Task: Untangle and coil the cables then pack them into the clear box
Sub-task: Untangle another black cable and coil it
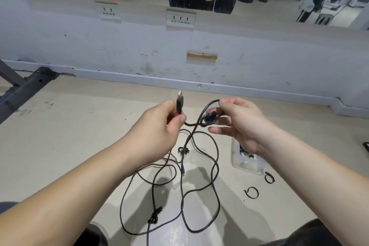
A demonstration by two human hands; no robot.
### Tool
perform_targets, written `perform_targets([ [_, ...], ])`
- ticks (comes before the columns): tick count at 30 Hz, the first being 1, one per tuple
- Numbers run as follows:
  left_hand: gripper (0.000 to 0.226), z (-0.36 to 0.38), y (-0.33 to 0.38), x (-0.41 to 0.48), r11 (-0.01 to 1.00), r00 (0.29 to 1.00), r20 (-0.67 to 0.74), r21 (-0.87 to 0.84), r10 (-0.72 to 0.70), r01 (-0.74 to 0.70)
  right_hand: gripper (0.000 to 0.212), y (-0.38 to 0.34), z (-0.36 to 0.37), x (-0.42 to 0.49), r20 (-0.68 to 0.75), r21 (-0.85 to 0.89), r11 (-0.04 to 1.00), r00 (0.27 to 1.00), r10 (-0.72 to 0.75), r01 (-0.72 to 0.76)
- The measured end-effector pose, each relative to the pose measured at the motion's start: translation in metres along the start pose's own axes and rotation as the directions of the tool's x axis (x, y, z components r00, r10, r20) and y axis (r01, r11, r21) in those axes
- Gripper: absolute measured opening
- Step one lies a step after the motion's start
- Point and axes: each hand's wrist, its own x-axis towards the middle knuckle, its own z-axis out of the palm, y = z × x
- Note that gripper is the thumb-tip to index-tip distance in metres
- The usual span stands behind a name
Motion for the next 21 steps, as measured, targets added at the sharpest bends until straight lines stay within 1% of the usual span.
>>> perform_targets([
  [1,0.011,0.0,-0.001,-0.002,0.999,0.997,0.068,0.041,0.028,-0.031,0.007,0.002,0.0,0.0,0.016,-0.005,1.0,1.0,-0.003,0.003],
  [2,0.013,0.0,-0.002,-0.005,0.996,0.99,0.139,0.073,0.037,-0.047,0.007,0.004,0.001,0.0,0.035,-0.029,0.999,0.999,-0.027,0.028],
  [4,0.036,-0.001,-0.001,-0.009,0.985,0.965,0.258,0.153,0.043,-0.084,0.008,0.005,0.002,-0.002,0.079,-0.1,0.99,0.993,-0.088,0.096],
  [6,0.061,-0.003,0.002,-0.01,0.953,0.944,0.325,0.262,0.064,-0.155,0.01,0.005,0.002,-0.004,0.119,-0.117,0.985,0.987,-0.109,0.123],
  [7,0.067,-0.003,0.004,-0.01,0.935,0.942,0.327,0.305,0.075,-0.181,0.01,0.005,0.003,-0.005,0.14,-0.101,0.988,0.985,-0.106,0.12],
  [8,0.069,-0.004,0.005,-0.009,0.923,0.95,0.301,0.337,0.079,-0.184,0.011,0.005,0.004,-0.006,0.157,-0.07,0.991,0.983,-0.098,0.11],
  [9,0.066,-0.005,0.005,-0.008,0.92,0.966,0.251,0.359,0.065,-0.156,0.012,0.004,0.006,-0.007,0.166,-0.035,0.995,0.982,-0.089,0.096],
  [11,0.05,-0.007,0.001,-0.005,0.922,0.991,0.13,0.381,0.025,-0.073,0.014,0.002,0.008,-0.008,0.173,0.016,0.997,0.982,-0.077,0.076],
  [12,0.042,-0.009,-0.002,-0.003,0.915,0.996,0.091,0.401,0.005,-0.041,0.014,0.001,0.008,-0.008,0.178,0.028,0.997,0.982,-0.069,0.065],
  [14,0.036,-0.011,-0.006,-0.001,0.899,0.997,0.057,0.437,-0.046,0.016,0.016,0.001,0.008,-0.009,0.198,0.042,0.998,0.979,-0.048,0.04],
  [15,0.033,-0.011,-0.006,0.0,0.912,0.997,0.039,0.408,-0.059,0.038,0.018,0.003,0.009,-0.009,0.216,0.044,0.999,0.976,-0.039,0.031],
  [16,0.029,-0.009,-0.005,0.001,0.947,0.998,0.021,0.318,-0.066,0.056,0.02,0.005,0.01,-0.009,0.236,0.04,0.999,0.971,-0.033,0.024],
  [17,0.023,-0.007,-0.002,0.002,0.982,0.997,0.016,0.173,-0.079,0.075,0.022,0.007,0.012,-0.01,0.255,0.029,0.999,0.966,-0.029,0.022],
  [18,0.018,-0.004,0.004,0.001,0.995,0.995,0.03,-0.001,-0.096,0.096,0.024,0.009,0.016,-0.012,0.272,0.014,1.0,0.962,-0.031,0.028],
  [19,0.019,0.0,0.01,-0.001,0.98,0.991,0.056,-0.153,-0.119,0.127,0.024,0.012,0.019,-0.013,0.284,-0.005,0.999,0.958,-0.042,0.046],
  [20,0.023,0.004,0.014,-0.002,0.953,0.987,0.089,-0.259,-0.137,0.156,0.024,0.015,0.023,-0.014,0.287,-0.023,0.997,0.956,-0.058,0.068],
  [21,0.028,0.008,0.015,-0.004,0.935,0.982,0.115,-0.305,-0.152,0.18,0.025,0.017,0.025,-0.014,0.282,-0.041,0.996,0.957,-0.069,0.084],
])
